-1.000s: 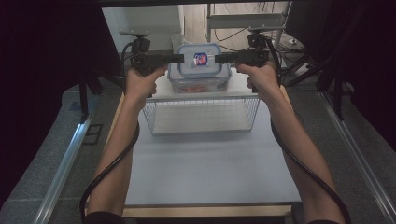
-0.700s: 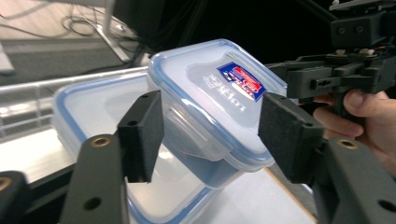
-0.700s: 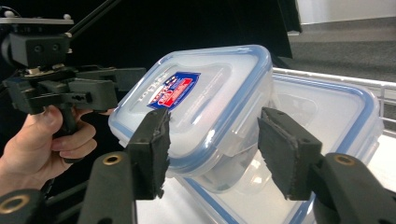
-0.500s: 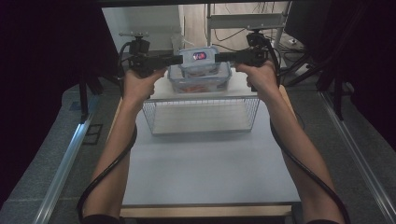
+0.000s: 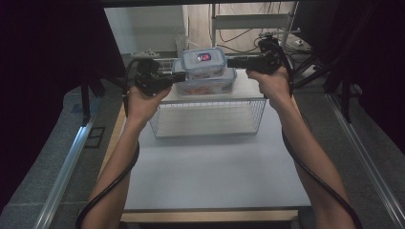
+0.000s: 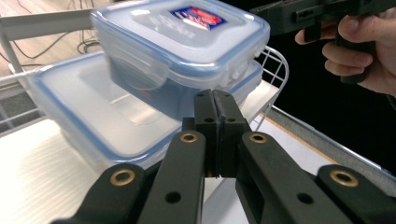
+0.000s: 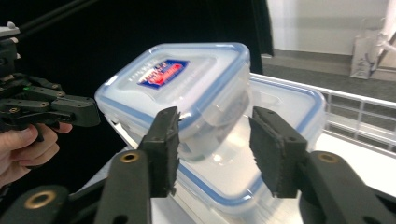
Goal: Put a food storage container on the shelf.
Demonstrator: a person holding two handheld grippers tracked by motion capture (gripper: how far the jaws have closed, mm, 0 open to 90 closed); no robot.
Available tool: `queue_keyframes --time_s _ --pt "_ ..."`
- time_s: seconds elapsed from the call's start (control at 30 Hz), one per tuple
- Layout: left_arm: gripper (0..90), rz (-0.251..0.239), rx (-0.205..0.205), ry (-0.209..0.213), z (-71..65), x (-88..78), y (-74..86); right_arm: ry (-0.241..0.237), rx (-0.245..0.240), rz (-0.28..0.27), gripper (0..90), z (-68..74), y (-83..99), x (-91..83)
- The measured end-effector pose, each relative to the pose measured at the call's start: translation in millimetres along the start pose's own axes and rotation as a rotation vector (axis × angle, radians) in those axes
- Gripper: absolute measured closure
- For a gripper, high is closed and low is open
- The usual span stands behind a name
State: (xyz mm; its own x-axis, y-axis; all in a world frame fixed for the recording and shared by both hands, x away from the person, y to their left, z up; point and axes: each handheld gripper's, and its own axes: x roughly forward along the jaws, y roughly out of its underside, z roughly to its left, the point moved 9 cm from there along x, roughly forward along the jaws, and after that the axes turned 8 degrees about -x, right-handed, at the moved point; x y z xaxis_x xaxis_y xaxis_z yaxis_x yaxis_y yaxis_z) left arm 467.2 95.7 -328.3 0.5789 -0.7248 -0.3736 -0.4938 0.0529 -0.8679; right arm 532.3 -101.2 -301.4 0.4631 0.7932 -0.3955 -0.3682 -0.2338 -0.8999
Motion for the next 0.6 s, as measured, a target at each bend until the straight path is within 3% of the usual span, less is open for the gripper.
queue_keyframes --time_s 0.13,0.43,0.6 --pt "89.9 0.01 0.007 -0.007 -0.9 8.2 0.8 0.021 -0.032 0.012 58.2 0.1 6.2 -0.6" --pt "89.9 0.008 -0.017 -0.046 4.7 13.3 -3.6 0.028 -0.046 0.029 58.4 1.5 13.4 0.9" --pt "89.7 0.006 -0.017 -0.033 1.8 13.5 -2.5 0.024 -0.047 0.029 57.4 3.4 15.4 1.1"
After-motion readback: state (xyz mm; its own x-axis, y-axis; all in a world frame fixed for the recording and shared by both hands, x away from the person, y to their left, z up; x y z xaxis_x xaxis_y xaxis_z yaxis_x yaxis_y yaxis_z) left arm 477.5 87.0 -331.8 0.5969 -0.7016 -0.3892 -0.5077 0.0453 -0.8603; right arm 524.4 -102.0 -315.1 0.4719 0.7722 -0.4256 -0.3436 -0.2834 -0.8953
